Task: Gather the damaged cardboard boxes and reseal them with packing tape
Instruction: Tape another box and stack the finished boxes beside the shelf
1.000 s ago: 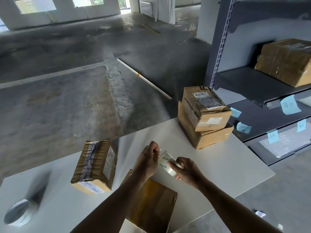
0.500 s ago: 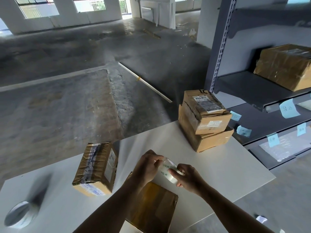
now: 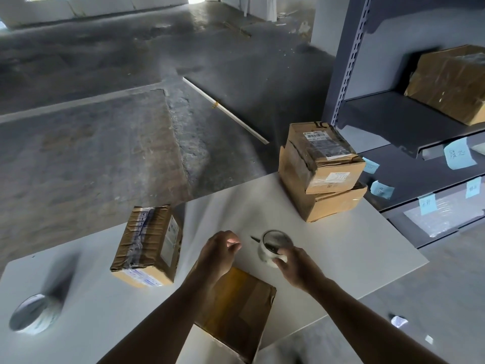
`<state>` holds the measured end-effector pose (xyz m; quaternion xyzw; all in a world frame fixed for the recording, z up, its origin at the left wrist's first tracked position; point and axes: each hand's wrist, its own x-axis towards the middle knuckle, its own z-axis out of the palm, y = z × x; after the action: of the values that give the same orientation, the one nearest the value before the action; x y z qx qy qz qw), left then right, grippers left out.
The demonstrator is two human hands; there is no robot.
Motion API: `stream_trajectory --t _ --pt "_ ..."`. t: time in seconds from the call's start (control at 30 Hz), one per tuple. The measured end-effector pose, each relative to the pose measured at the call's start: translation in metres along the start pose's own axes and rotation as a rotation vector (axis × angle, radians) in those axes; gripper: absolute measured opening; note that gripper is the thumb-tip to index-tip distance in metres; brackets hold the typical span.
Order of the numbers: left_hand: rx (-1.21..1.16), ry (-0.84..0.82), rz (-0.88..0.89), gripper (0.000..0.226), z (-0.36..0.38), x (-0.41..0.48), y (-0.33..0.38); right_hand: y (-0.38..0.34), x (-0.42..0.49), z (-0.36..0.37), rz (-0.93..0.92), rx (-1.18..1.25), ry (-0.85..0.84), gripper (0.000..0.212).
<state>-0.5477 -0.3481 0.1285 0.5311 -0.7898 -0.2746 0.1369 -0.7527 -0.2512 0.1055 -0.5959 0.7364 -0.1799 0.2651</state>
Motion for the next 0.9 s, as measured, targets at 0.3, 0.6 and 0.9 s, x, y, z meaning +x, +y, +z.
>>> stream_trajectory --t 0.3,0.6,0.9 --pt "0.092 -0.032 -0.002 0.028 -0.003 -0.016 -0.019 0.028 0.002 0.037 0.125 -0.202 -0.097 0.034" --pt "0.043 -0.191 -0.114 0.057 -0.024 -0.034 -0.041 -0.003 -0.007 0.016 -0.149 0.031 -0.036 0.066" --pt "0.138 -0.247 -0.239 0.076 -0.03 -0.053 -0.043 -0.029 -0.021 0.013 0.059 0.321 -0.444 0.046"
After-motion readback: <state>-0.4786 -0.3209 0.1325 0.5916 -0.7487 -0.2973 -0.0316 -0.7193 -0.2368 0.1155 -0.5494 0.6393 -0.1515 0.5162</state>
